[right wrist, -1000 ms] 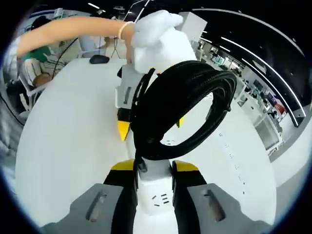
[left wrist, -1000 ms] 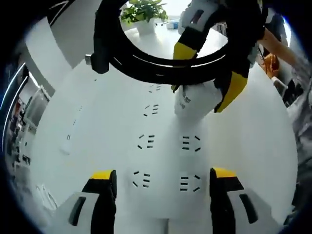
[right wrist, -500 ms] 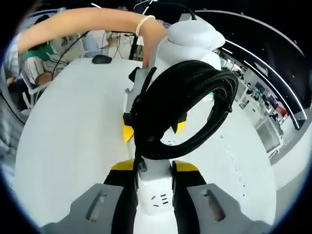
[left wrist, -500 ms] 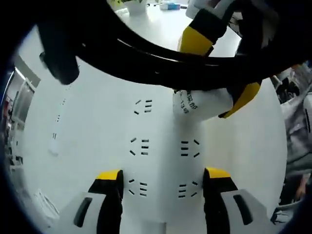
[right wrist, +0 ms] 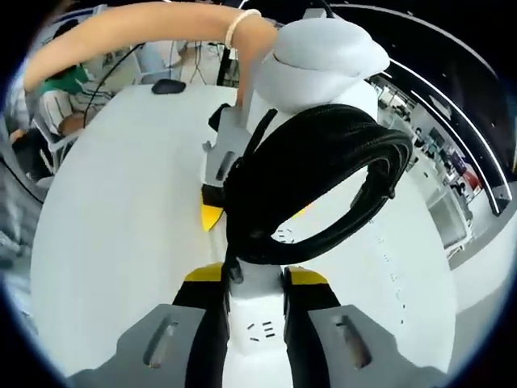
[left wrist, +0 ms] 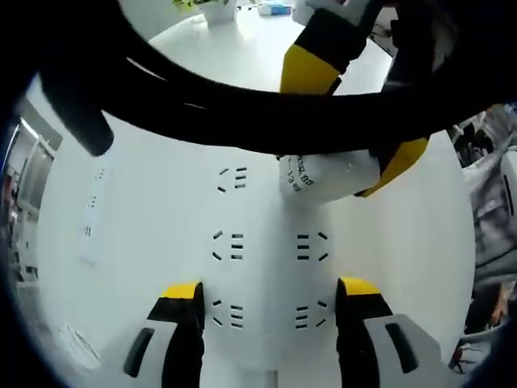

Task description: Straighten the power strip on the desk, plug the charger into it

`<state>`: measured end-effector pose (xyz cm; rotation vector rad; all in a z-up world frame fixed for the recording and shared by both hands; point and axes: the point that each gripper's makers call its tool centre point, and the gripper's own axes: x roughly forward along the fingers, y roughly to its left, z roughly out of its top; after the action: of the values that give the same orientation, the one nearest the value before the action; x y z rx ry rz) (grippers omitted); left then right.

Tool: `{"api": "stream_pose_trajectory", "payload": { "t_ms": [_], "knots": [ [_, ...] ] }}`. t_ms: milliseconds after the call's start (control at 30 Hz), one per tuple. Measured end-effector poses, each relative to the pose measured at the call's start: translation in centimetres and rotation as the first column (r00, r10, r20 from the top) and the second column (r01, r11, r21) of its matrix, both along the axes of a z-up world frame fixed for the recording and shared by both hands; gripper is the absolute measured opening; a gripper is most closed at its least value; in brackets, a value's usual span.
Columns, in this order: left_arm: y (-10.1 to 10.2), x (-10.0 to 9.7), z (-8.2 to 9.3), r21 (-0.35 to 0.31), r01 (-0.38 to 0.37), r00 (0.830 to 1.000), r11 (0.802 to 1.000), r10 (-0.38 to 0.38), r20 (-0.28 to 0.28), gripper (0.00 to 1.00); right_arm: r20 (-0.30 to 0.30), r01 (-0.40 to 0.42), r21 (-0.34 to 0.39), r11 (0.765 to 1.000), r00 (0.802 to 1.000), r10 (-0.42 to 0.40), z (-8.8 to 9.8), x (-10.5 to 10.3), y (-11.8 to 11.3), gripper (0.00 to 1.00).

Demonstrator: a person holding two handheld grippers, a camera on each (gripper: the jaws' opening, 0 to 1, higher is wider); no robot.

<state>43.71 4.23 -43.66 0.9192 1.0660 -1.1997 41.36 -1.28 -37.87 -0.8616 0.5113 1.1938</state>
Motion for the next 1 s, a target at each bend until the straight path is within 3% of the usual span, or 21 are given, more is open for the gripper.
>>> {"api": "stream_pose_trajectory", "payload": {
  "t_ms": [67, 233, 333, 467, 633, 767, 1000],
  "knots": [
    [0.0, -0.1, 0.0, -0.009, 0.002, 1.0, 1.0, -0.002, 0.002, 0.65, -0.034, 0.01, 0.021, 1.0, 0.999, -0.009, 0.0, 0.3, -0.1, 0.22],
    [-0.1, -0.3, -0.1, -0.046, 0.008, 1.0, 0.999, -0.008, 0.011, 0.65, -0.051, 0.006, 0.009, 1.0, 0.999, -0.006, -0.1, 0.2, 0.1, 0.22],
    [-0.1, -1.0, -0.2, -0.05, 0.012, 1.0, 0.999, -0.012, 0.014, 0.65, -0.018, 0.024, -0.012, 1.0, 1.0, -0.025, -0.3, 0.0, 0.0, 0.22],
    [-0.1, -1.6, -0.4, -0.05, 0.017, 1.0, 0.999, -0.017, 0.015, 0.65, 0.088, -0.009, -0.112, 0.994, 0.996, 0.019, -0.6, -0.7, -0.4, 0.22],
    [0.1, -1.9, -0.5, -0.057, 0.02, 1.0, 0.998, -0.019, 0.017, 0.65, 0.13, 0.002, -0.192, 0.981, 0.991, 0.024, -0.9, -0.6, -0.4, 0.22],
    [0.1, -1.5, -0.5, -0.071, 0.023, 1.0, 0.997, -0.022, 0.019, 0.65, 0.106, 0.003, -0.199, 0.98, 0.994, 0.018, -0.9, -0.2, -0.6, 0.22],
    [0.0, -1.1, -0.4, -0.065, 0.029, 0.999, 0.997, -0.028, 0.017, 0.65, 0.003, 0.021, -0.171, 0.985, 1.0, -0.021, -1.2, 0.8, -0.5, 0.22]
  ]
}}
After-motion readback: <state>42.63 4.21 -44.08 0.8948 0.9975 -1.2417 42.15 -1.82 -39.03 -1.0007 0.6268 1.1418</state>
